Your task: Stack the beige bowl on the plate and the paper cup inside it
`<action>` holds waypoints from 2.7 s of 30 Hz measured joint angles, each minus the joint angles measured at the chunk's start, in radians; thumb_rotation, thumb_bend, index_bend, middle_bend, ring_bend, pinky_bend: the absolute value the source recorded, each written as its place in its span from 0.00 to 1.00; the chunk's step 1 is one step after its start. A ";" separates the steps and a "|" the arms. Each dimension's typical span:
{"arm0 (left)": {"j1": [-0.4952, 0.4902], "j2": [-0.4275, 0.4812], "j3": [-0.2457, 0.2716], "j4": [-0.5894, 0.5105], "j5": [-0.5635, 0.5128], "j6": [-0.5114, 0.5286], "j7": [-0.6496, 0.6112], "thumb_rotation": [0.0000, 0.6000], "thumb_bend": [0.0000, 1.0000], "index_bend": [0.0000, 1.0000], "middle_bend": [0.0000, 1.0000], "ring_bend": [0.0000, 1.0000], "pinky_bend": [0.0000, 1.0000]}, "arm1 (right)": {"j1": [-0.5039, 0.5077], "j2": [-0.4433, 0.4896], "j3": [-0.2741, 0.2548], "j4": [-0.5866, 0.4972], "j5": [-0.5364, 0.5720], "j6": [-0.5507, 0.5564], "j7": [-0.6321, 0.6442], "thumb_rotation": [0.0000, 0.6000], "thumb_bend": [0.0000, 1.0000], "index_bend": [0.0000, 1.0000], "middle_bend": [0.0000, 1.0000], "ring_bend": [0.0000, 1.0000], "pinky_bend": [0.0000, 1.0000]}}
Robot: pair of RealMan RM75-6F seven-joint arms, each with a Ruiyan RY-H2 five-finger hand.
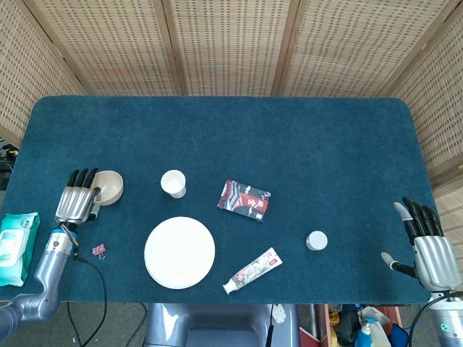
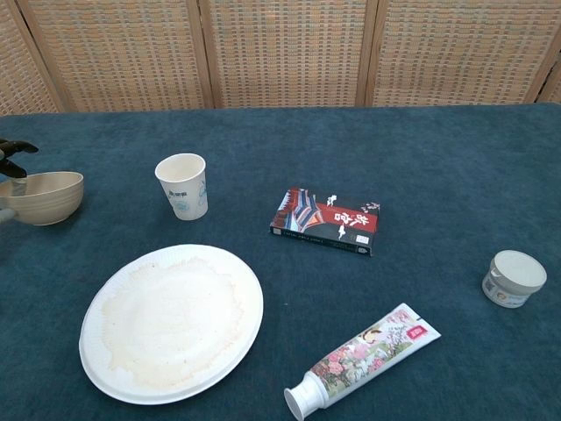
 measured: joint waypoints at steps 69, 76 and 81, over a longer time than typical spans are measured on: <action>0.047 0.050 0.208 -0.424 0.474 0.135 0.041 1.00 0.42 0.59 0.06 0.00 0.04 | -0.007 0.008 0.012 0.006 0.023 0.004 0.028 1.00 0.15 0.00 0.00 0.00 0.00; 0.045 0.019 0.210 -0.401 0.457 0.105 0.050 1.00 0.42 0.59 0.06 0.00 0.04 | -0.007 0.009 0.012 0.006 0.024 0.003 0.027 1.00 0.15 0.00 0.00 0.00 0.00; 0.042 -0.005 0.208 -0.385 0.436 0.078 0.065 1.00 0.42 0.59 0.06 0.00 0.04 | -0.008 0.009 0.012 0.005 0.024 0.005 0.028 1.00 0.15 0.00 0.00 0.00 0.00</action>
